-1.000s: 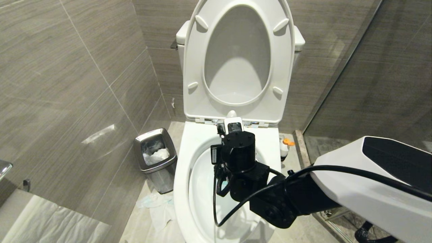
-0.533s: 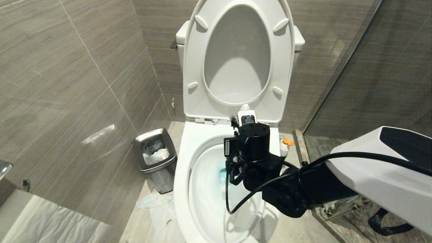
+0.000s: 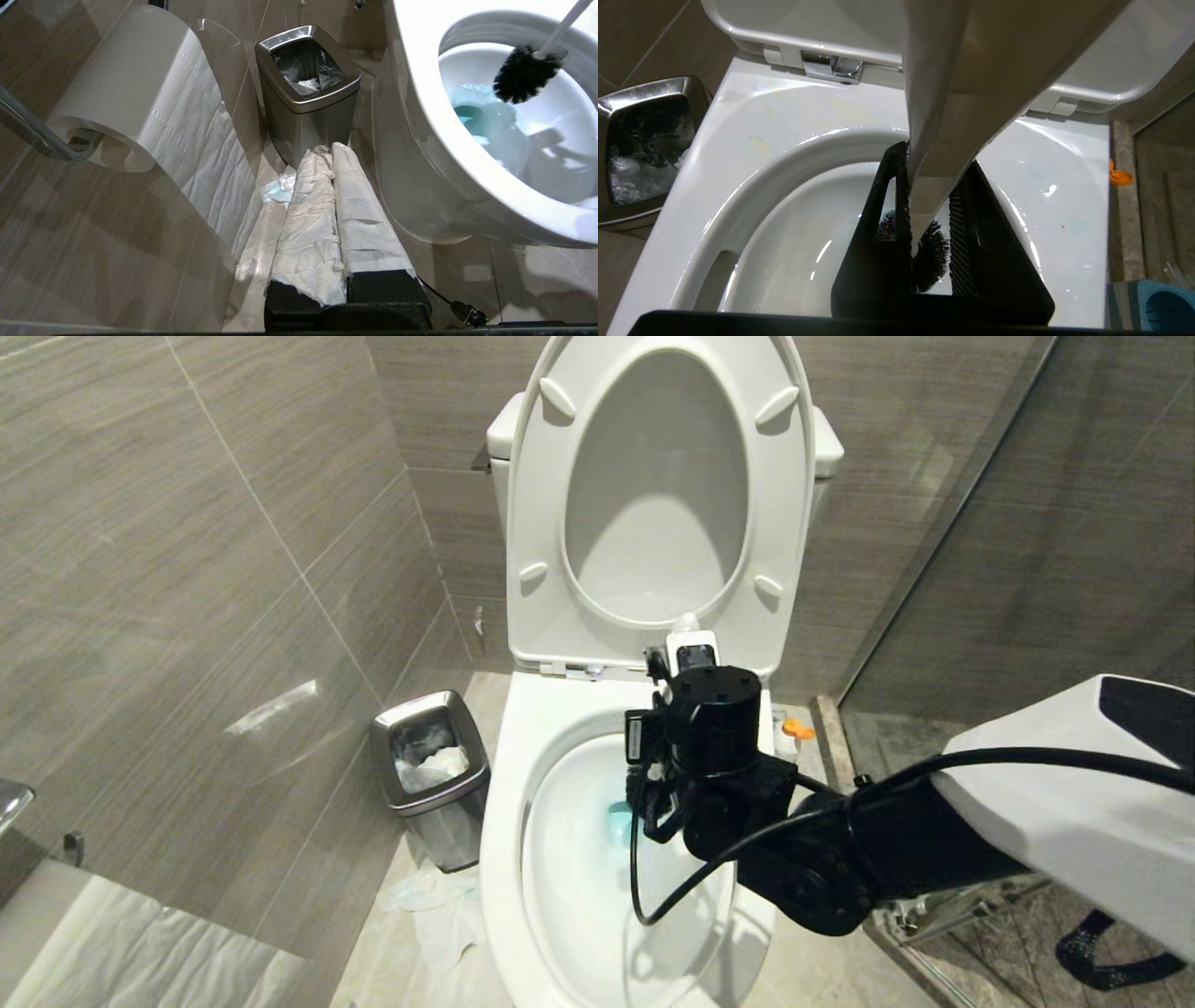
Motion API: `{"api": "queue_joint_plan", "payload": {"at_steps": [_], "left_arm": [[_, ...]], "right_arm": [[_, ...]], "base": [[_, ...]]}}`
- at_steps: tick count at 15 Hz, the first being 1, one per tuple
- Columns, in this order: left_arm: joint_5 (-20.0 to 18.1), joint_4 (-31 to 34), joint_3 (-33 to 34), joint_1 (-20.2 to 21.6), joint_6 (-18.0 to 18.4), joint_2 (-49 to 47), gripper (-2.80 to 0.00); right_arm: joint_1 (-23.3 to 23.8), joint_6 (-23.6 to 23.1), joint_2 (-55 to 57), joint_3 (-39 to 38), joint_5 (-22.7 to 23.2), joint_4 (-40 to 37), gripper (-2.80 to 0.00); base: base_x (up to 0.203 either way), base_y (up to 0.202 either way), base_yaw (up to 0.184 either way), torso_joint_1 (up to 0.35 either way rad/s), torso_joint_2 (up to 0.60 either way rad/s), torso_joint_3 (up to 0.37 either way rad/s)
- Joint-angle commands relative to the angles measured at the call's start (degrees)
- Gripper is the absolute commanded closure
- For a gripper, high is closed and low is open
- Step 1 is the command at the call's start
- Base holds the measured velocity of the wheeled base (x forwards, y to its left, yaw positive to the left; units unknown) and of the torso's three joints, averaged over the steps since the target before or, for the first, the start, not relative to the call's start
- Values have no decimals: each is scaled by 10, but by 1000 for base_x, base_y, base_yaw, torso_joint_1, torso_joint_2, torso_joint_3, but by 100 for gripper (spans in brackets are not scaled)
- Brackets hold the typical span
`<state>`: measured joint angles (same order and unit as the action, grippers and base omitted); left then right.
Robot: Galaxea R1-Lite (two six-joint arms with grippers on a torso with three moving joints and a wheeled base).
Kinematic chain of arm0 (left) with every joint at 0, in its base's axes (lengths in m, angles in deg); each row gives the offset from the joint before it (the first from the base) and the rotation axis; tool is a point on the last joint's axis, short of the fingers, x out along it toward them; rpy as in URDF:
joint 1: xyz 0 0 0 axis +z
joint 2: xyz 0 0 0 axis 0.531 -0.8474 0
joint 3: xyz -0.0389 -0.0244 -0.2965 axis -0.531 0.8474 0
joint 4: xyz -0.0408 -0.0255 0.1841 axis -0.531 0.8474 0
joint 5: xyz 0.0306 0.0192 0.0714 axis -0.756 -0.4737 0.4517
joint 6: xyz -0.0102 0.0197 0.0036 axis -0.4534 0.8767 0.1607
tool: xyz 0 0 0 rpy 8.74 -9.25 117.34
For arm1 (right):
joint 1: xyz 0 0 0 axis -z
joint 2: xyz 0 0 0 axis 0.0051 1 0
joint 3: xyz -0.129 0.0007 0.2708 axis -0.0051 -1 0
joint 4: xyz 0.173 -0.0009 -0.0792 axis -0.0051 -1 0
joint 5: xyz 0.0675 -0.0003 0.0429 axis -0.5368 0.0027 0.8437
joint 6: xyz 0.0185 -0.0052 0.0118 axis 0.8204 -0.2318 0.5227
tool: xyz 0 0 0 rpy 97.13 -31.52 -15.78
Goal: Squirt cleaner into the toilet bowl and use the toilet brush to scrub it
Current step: Scrub the toilet bowl
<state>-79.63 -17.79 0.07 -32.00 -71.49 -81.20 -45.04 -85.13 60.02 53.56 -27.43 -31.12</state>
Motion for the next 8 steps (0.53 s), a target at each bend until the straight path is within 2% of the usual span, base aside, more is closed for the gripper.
{"api": "queue_joint_plan", "payload": {"at_steps": [1,8], "left_arm": [[0,0,0,0,0,0,0],[0,0,0,0,0,0,0]], "right_arm": [[2,2,59,32,-1,5,0],[12,1,201,126,3,44,0]], "base": [[0,0,0,0,0,0],[0,0,0,0,0,0]]}}
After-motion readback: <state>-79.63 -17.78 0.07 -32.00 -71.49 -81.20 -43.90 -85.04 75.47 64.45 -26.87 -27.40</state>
